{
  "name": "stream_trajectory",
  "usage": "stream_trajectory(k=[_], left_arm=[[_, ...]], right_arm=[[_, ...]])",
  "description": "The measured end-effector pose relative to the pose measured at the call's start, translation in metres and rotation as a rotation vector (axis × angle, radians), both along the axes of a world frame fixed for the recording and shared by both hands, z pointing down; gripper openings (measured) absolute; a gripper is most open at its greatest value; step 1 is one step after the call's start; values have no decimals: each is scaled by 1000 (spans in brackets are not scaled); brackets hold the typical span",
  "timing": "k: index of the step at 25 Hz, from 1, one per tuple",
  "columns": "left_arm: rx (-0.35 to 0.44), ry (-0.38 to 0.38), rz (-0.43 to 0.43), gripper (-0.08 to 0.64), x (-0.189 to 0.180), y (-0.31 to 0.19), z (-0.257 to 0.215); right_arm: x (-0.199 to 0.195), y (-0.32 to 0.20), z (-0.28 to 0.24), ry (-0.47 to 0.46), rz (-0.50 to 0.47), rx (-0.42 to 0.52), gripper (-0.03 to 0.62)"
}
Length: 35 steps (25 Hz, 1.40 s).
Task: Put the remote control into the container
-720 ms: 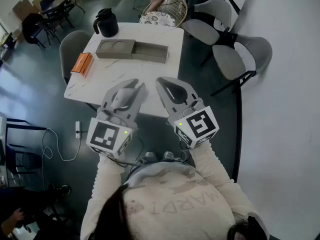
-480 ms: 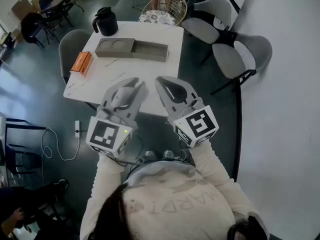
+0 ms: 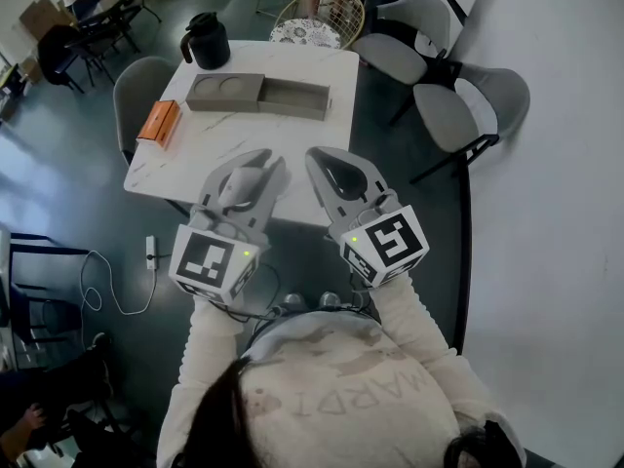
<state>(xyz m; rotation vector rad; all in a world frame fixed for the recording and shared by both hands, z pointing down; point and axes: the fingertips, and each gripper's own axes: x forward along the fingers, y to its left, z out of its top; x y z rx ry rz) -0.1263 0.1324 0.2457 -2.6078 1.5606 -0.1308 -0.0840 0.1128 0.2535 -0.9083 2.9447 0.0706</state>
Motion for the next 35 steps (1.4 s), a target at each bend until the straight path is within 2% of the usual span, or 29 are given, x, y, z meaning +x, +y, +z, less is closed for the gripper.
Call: stream_trajectory(k=[5,10,18,28,35], left_arm=[[-4,-3,4,69,-15,-9,5],[-11,37,25,69,-30,-23,14],[-25,-5,34,69,-34,-60,30],[-89,-20,20,69,-18,-148,63],[-144,-13,-22,69,-4,-217,87]], right_arm=[[-8,0,-1,-6,18,1,20],[-12,6,-1,10,46,21,20],[-6,-7,4,2,92,6,20],[20,-78,11,-7,89,-7,20],[43,-137,7,-28,55,-15,20]])
